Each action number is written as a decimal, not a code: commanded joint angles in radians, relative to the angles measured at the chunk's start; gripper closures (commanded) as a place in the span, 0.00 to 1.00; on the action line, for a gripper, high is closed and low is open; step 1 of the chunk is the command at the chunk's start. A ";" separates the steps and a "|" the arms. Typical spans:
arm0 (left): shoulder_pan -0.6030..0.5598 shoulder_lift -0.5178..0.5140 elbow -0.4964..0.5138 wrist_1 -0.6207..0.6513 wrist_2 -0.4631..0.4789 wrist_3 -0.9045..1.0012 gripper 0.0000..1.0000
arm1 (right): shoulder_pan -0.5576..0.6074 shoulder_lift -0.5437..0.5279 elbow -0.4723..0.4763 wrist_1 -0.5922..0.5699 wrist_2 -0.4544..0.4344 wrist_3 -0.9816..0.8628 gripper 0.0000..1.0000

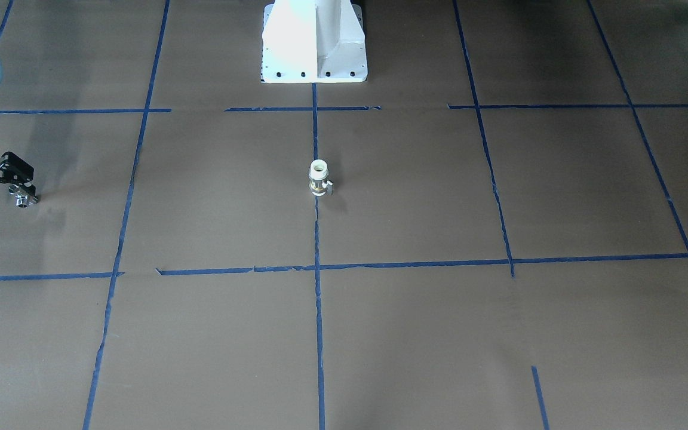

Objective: Assemble PPR valve and pipe with both arms
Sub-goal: 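Grasp the chrome threaded pipe fitting with the right gripper, then lift the pipe fitting and carry it above the standing valve fitting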

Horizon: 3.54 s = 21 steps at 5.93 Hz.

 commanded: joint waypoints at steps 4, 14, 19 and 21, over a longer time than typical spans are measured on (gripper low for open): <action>0.000 0.000 0.002 0.000 0.000 -0.002 0.00 | -0.027 -0.010 0.023 0.004 -0.005 -0.005 0.29; 0.002 0.000 0.005 0.005 0.009 -0.007 0.00 | -0.091 0.348 0.147 -0.433 -0.008 0.106 0.99; 0.002 -0.002 0.000 0.003 0.061 -0.042 0.00 | -0.324 0.778 0.213 -0.834 -0.170 0.990 1.00; 0.002 -0.002 0.000 0.001 0.061 -0.042 0.00 | -0.449 0.894 0.187 -0.892 -0.262 1.198 1.00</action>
